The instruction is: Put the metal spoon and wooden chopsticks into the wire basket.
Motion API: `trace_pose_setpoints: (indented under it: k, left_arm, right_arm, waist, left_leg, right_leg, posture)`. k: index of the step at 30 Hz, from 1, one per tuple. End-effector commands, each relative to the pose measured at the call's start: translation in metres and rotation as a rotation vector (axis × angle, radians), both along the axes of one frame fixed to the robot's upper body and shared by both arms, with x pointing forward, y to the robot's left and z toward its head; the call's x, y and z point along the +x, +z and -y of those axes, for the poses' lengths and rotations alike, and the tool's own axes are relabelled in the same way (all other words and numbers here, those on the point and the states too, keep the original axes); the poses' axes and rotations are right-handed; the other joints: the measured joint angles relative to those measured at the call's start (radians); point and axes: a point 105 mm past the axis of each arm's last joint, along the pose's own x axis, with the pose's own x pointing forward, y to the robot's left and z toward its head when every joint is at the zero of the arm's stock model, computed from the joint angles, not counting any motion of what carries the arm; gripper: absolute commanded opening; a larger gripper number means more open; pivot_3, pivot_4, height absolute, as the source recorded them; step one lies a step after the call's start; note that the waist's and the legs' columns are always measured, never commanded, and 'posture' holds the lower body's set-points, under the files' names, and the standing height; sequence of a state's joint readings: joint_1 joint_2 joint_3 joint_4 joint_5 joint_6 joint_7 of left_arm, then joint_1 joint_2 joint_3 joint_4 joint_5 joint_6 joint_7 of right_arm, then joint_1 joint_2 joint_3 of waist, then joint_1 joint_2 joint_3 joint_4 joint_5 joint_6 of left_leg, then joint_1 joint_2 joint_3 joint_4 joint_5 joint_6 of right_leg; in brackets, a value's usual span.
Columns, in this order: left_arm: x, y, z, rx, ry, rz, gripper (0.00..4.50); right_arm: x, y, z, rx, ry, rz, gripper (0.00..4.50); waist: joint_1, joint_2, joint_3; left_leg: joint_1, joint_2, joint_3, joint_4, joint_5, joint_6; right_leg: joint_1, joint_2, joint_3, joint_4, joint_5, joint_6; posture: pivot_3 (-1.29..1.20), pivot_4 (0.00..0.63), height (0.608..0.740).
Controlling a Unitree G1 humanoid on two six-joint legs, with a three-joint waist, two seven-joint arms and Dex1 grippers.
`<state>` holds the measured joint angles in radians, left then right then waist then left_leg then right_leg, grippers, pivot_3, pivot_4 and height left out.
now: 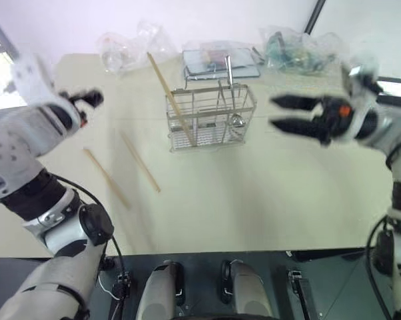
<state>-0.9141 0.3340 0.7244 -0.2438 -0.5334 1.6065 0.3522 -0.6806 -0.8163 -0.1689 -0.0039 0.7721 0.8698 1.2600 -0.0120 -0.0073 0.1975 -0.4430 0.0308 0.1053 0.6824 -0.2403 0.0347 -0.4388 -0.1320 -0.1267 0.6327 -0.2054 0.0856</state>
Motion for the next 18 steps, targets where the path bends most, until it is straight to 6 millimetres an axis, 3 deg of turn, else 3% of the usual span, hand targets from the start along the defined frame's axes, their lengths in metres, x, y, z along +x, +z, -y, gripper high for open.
trace_pose_setpoints:
  k: [1,9,14,18]
  left_arm:
    - [-0.004,-0.028,-0.016,-0.019,0.154,-0.142,4.5]
    - [0.01,-0.056,0.003,-0.035,0.089,-0.298,4.5]
    - [0.014,-0.073,0.001,-0.044,0.085,-0.408,4.5]
    - [0.02,-0.084,-0.001,-0.046,0.082,-0.45,4.5]
  right_arm:
    - [-0.018,0.003,-0.008,-0.036,0.068,0.046,4.47]
    - [-0.014,0.002,-0.008,-0.027,0.019,0.06,4.47]
    - [-0.006,0.005,-0.007,-0.019,-0.045,0.085,4.47]
    - [-0.01,0.005,-0.006,-0.022,-0.033,0.082,4.47]
  waist:
    - [0.005,0.0,0.0]
    - [0.03,-0.003,0.0]
    - [0.028,-0.004,0.0]
    - [0.026,-0.004,0.0]
  left_leg:
    - [0.0,0.0,0.0,0.0,0.0,0.0]
    - [-0.002,0.0,0.0,0.001,0.003,-0.006]
    - [-0.002,-0.001,0.0,0.001,0.003,-0.006]
    - [-0.002,0.0,0.001,0.001,0.003,-0.006]
  right_leg:
    - [0.0,0.0,0.0,0.0,0.0,0.0]
    - [-0.001,-0.001,0.0,-0.001,0.0,0.0]
    - [-0.001,-0.001,0.0,-0.001,0.0,0.0]
    - [-0.002,-0.001,0.0,-0.001,0.0,0.0]
  posture:
    - [0.0,0.15,0.704]
    - [0.0,0.15,0.704]
    - [0.0,0.15,0.704]
    - [0.0,0.15,0.704]
